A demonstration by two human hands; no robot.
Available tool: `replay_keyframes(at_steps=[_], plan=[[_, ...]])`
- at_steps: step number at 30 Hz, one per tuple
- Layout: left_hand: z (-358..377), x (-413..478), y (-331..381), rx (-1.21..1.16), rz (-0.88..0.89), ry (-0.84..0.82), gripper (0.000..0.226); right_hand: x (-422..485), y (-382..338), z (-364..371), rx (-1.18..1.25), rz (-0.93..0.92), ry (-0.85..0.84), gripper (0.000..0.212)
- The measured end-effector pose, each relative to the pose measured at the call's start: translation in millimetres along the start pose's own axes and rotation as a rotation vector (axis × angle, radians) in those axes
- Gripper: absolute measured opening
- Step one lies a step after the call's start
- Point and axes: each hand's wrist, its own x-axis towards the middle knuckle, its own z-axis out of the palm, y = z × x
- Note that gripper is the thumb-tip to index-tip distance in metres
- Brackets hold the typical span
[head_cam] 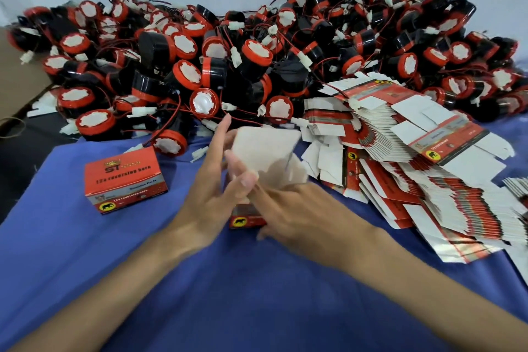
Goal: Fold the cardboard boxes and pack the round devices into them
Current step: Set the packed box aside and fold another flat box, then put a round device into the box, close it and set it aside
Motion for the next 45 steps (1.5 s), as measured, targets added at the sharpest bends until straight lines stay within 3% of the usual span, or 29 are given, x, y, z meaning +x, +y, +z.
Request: replay_keyframes(at_steps=[2, 3, 6, 8, 9, 10, 12, 13, 14, 17, 20, 25, 26, 29, 32, 35, 39, 42, 45], plan=[[-14.1, 3.4, -5.0, 0.075, -0.017, -0.076, 0.117, 9.3, 8.7, -1.4, 0.138, -0.006, -0.108, 0.101], [-20.1, 6.0, -7.9, 0.129, -0.026, -0.097, 0.118, 13.4, 16.2, -5.9, 0.276, -0.006, -0.072, 0.092], [-30.1, 6.0, -16.4, 0.280, -0.048, -0.083, 0.103, 23.8, 40.9, -18.0, 0.575, -0.023, 0.463, 0.034], [-31.7, 5.7, -20.2, 0.312, -0.034, -0.020, 0.083, 39.5, 63.6, -16.1, 0.670, 0.171, 0.778, 0.023], [-31.9, 6.3, -20.4, 0.331, 0.001, 0.017, 0.072, 49.3, 78.3, -11.6, 0.652, 0.329, 0.833, 0.021], [-32.4, 7.1, -19.8, 0.358, 0.045, 0.051, 0.066, 59.2, 94.4, -4.7, 0.577, 0.495, 0.767, 0.021], [-32.6, 9.1, -16.7, 0.402, 0.097, 0.107, 0.060, 74.2, 120.3, 12.5, 0.310, 0.777, 0.258, 0.036], [-33.2, 9.8, -16.5, 0.411, 0.102, 0.119, 0.056, 76.4, 127.0, 20.4, 0.187, 0.839, 0.013, 0.042], [-33.4, 9.4, -16.7, 0.406, 0.099, 0.113, 0.058, 76.7, 129.9, 28.2, 0.095, 0.845, -0.106, 0.043], [-32.9, 5.4, -18.7, 0.361, 0.048, -0.033, 0.089, 71.0, 127.1, 38.6, -0.033, 0.777, 0.001, 0.034], [-30.0, 3.9, -17.7, 0.387, -0.017, -0.154, 0.111, 61.8, 123.8, 44.8, -0.040, 0.760, 0.063, 0.052], [-30.8, 3.7, -19.5, 0.355, 0.013, -0.172, 0.127, 55.6, 106.5, 53.9, -0.129, 0.662, -0.165, 0.037], [-31.1, 3.1, -19.2, 0.360, 0.020, -0.173, 0.129, 55.1, 103.9, 51.3, -0.081, 0.628, -0.114, 0.037], [-31.1, 3.5, -18.2, 0.436, 0.017, -0.055, 0.128, 45.8, 94.2, 28.8, 0.245, 0.511, 0.253, 0.029], [-30.9, 7.6, -20.4, 0.543, -0.051, 0.184, 0.127, 26.3, 79.1, -9.7, 0.775, 0.594, 0.599, 0.030], [-28.9, 10.0, -21.3, 0.643, -0.109, 0.279, 0.127, 0.8, 69.6, -35.9, 1.221, 0.691, 0.671, 0.036], [-26.2, 9.1, -20.1, 0.732, -0.106, 0.306, 0.125, -26.9, 60.1, -54.3, 1.813, 0.633, 0.822, 0.047], [-24.4, 7.4, -21.8, 0.721, -0.127, 0.228, 0.122, -38.1, 50.7, -47.5, 2.042, 0.743, 0.904, 0.033], [-16.6, 5.1, -20.8, 0.737, -0.058, 0.214, 0.120, -42.9, 41.4, -34.8, 2.122, 0.846, 0.906, 0.028]])
